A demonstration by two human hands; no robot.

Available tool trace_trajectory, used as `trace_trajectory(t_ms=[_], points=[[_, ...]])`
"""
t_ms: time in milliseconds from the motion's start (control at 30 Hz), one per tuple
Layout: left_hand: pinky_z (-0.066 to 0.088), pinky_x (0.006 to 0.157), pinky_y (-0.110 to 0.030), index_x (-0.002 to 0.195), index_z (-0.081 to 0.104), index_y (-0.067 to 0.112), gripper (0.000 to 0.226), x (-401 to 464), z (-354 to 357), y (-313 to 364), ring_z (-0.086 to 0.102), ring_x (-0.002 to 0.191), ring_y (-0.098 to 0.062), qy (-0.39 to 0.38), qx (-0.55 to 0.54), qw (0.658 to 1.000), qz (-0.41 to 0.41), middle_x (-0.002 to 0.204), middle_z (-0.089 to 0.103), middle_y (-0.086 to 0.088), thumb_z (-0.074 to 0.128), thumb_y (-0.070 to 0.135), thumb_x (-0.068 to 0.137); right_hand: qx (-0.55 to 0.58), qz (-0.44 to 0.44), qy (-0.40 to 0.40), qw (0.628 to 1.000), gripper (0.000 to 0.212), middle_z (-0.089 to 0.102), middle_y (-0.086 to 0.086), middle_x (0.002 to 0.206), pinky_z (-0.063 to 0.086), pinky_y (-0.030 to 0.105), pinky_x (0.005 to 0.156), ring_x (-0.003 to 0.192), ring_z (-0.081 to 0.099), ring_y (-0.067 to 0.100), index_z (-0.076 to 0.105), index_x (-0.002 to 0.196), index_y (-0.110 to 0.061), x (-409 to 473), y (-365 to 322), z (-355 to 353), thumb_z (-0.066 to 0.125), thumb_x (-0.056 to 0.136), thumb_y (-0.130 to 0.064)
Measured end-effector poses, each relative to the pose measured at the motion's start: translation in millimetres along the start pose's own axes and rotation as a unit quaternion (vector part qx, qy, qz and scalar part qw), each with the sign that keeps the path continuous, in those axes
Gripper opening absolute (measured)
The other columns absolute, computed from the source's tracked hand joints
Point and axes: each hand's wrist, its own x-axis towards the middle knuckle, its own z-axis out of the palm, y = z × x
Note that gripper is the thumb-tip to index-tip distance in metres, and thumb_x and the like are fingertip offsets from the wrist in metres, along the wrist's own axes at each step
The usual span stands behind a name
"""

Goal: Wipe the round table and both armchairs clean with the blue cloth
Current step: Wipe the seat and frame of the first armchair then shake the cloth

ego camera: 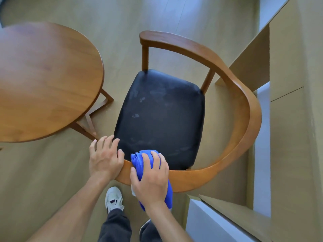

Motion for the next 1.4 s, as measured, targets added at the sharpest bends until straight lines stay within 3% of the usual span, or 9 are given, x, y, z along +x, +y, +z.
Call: trace_trajectory(t_ms=[133,200,400,567,633,767,967,1200,1400], points=[[0.031,0.106,-0.051,0.109,0.066,0.009,0.050,0.8,1.9,-2.2,0.053,0.118,-0.030,0.012,-0.009,1.000,0.013,0.125,0.061,-0.010,0.031,0.031,0.082,0.052,0.015,-0.069,0.996,0.051,0.044,-0.002,0.143,0.032,0.031,0.111,0.132,0.038,0.018,0.050,0.134,-0.025,2.9,4.2,-9.3,0.045,0.090,-0.051],[0.032,0.104,-0.051,0.108,0.067,0.009,0.048,0.4,2.4,-2.1,0.054,0.116,-0.031,0.013,-0.008,1.000,0.017,0.122,0.062,-0.011,0.033,0.031,0.081,0.119,0.102,-0.117,0.981,0.055,0.033,-0.008,0.150,0.028,0.027,0.111,0.136,0.029,0.010,0.035,0.143,-0.029,7.4,16.0,-19.8,0.039,0.094,-0.053],[0.037,0.096,-0.049,0.078,0.067,0.009,0.037,1.3,-1.0,-2.4,0.057,0.101,-0.031,-0.004,0.004,1.000,0.029,0.094,0.067,-0.008,0.033,0.026,0.079,0.001,0.247,-0.181,0.952,0.063,0.059,-0.004,0.124,0.036,0.032,0.091,0.107,0.047,0.019,0.049,0.130,-0.020,36.9,4.6,-34.6,0.046,0.085,-0.064],[0.015,0.110,-0.051,0.092,0.062,0.022,0.031,18.7,-22.7,5.2,0.046,0.115,-0.023,-0.240,0.055,0.969,-0.008,0.107,0.062,0.002,0.033,0.032,0.088,0.071,0.322,-0.196,0.924,0.073,0.056,-0.003,0.129,0.038,0.036,0.102,0.118,0.053,0.022,0.041,0.138,-0.015,49.6,-13.6,-38.6,0.064,0.079,-0.052],[0.018,0.111,-0.050,0.087,0.056,0.020,0.029,33.0,-34.8,8.3,0.052,0.109,-0.023,-0.298,-0.018,0.954,0.030,0.102,0.064,0.001,0.030,0.032,0.092,0.169,0.341,-0.169,0.909,0.051,0.064,-0.005,0.113,0.050,0.037,0.094,0.102,0.061,0.018,0.054,0.123,-0.017,49.6,-18.6,-48.4,0.071,0.078,-0.036],[0.044,0.092,-0.035,0.093,0.062,0.012,0.029,66.3,-90.8,26.1,0.058,0.092,-0.019,-0.430,-0.335,0.838,0.007,0.098,0.065,0.000,0.041,0.031,0.095,0.311,0.333,-0.109,0.883,0.030,0.069,-0.004,0.095,0.058,0.036,0.080,0.089,0.067,0.016,0.060,0.103,-0.024,46.3,-34.6,-75.6,0.076,0.078,-0.023],[0.050,0.083,-0.035,0.117,0.057,0.007,0.044,103.2,-178.9,37.5,0.061,0.090,-0.024,-0.466,-0.500,0.729,0.050,0.105,0.064,-0.012,0.054,0.033,0.083,0.494,0.201,-0.008,0.846,0.035,0.071,0.002,0.105,0.056,0.031,0.085,0.101,0.067,0.022,0.060,0.116,-0.019,78.9,-71.1,-142.0,0.070,0.084,-0.007],[0.045,0.099,-0.047,0.115,0.056,0.009,0.051,130.8,-280.7,49.3,0.059,0.101,-0.029,-0.410,-0.547,0.714,0.155,0.109,0.062,-0.011,0.066,0.018,0.066,0.596,0.108,0.049,0.794,0.032,0.068,0.007,0.107,0.053,0.027,0.084,0.101,0.065,0.021,0.056,0.119,-0.011,113.7,-112.1,-217.7,0.050,0.091,0.002],[0.051,0.096,-0.040,0.125,0.052,0.020,0.058,130.7,-355.6,56.3,0.062,0.110,-0.023,-0.372,-0.523,0.724,0.254,0.120,0.064,-0.006,0.068,0.010,0.070,0.685,0.079,0.058,0.722,0.036,0.054,0.023,0.116,0.036,0.054,0.108,0.110,0.052,0.039,0.052,0.117,0.002,131.6,-142.6,-274.1,0.035,0.087,0.010]])
